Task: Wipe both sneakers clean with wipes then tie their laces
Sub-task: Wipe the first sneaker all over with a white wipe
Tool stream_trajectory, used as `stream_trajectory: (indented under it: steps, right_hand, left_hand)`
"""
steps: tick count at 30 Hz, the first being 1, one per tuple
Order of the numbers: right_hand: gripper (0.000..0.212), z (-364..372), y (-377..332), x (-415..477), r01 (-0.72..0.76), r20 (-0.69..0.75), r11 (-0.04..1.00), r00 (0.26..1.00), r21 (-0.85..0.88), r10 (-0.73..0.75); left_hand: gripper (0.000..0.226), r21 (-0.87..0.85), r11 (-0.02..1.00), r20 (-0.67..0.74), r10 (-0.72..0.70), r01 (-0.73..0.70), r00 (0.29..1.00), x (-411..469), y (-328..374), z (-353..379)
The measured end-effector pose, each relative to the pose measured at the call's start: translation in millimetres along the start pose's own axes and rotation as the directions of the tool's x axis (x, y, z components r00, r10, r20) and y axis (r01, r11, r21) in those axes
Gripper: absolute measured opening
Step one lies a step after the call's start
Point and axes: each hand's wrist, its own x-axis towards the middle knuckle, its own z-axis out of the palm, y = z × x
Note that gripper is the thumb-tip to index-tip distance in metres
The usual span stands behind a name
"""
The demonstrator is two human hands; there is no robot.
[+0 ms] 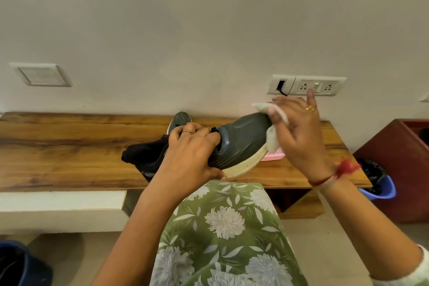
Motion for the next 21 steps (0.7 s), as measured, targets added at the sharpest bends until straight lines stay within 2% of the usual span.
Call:
stream_trajectory:
  steps: [1, 2, 3, 4, 5, 6, 7, 10, 13, 15, 17, 21]
  right_hand:
    - [0.043, -5.6, -1.4, 7.7, -0.198, 0.021, 0.926, 0.979, 0.322, 0.203]
    - [0.04, -11.0, -2.2, 14.9, -0.327, 0.09, 0.732, 0.935, 0.597, 0.344]
    - [0.034, -15.1, -0.3, 20.6, -0.399, 0.186, 0.518, 0.89, 0.756, 0.415]
    - [0.03, -17.3, 3.2, 26.0, -0.452, 0.285, 0.348, 0.853, 0.821, 0.436]
    - [0.028, -17.8, 7.0, 29.4, -0.496, 0.381, 0.22, 0.827, 0.84, 0.413]
    - [0.028, -16.5, 9.0, 31.9, -0.533, 0.454, 0.142, 0.81, 0.834, 0.371]
    - [0.028, -12.9, 11.7, 34.1, -0.568, 0.504, 0.126, 0.797, 0.814, 0.333]
    - [0.032, 2.3, 18.3, 39.3, -0.646, 0.604, 0.27, 0.763, 0.714, 0.231]
    - [0.056, 14.3, 15.1, 42.2, -0.667, 0.712, 0.405, 0.7, 0.625, 0.054]
    - [0.041, 22.2, 12.5, 42.9, -0.671, 0.762, 0.45, 0.647, 0.588, -0.03]
    - [0.036, 28.3, 11.1, 43.3, -0.668, 0.782, 0.467, 0.616, 0.58, -0.09]
    - [0.034, 30.5, 8.2, 45.2, -0.625, 0.755, 0.477, 0.641, 0.618, -0.139]
  left_hand:
    - [0.054, -0.01, 1.0, 0.012, 0.006, -0.006, 1.0, 0.2, -2.0, -0.5]
    - [0.055, -0.031, 0.999, 0.023, 0.008, -0.008, 1.0, 0.1, -5.1, -1.9]
    - [0.055, -0.056, 0.998, 0.033, 0.012, -0.01, 0.999, -0.3, -8.6, -3.5]
    - [0.055, -0.076, 0.997, 0.038, 0.021, -0.019, 0.999, -0.5, -11.6, -5.1]
    - [0.054, -0.091, 0.995, 0.04, 0.038, -0.034, 0.998, -0.5, -13.9, -6.4]
    - [0.054, -0.1, 0.994, 0.042, 0.057, -0.052, 0.998, -0.1, -14.6, -7.8]
    - [0.052, -0.105, 0.992, 0.044, 0.076, -0.071, 0.996, 0.4, -14.0, -8.9]
    - [0.047, -0.059, 0.989, 0.047, 0.141, -0.138, 0.989, 4.1, -11.4, -12.2]
    - [0.051, 0.041, 0.977, 0.036, 0.207, -0.209, 0.978, 7.0, -9.9, -16.4]
    - [0.05, 0.067, 0.964, -0.019, 0.258, -0.256, 0.966, 6.8, -10.3, -17.3]
    - [0.051, 0.081, 0.952, -0.11, 0.304, -0.296, 0.946, 5.0, -12.9, -18.4]
    - [0.057, 0.118, 0.944, -0.22, 0.327, -0.308, 0.919, 3.4, -18.5, -19.7]
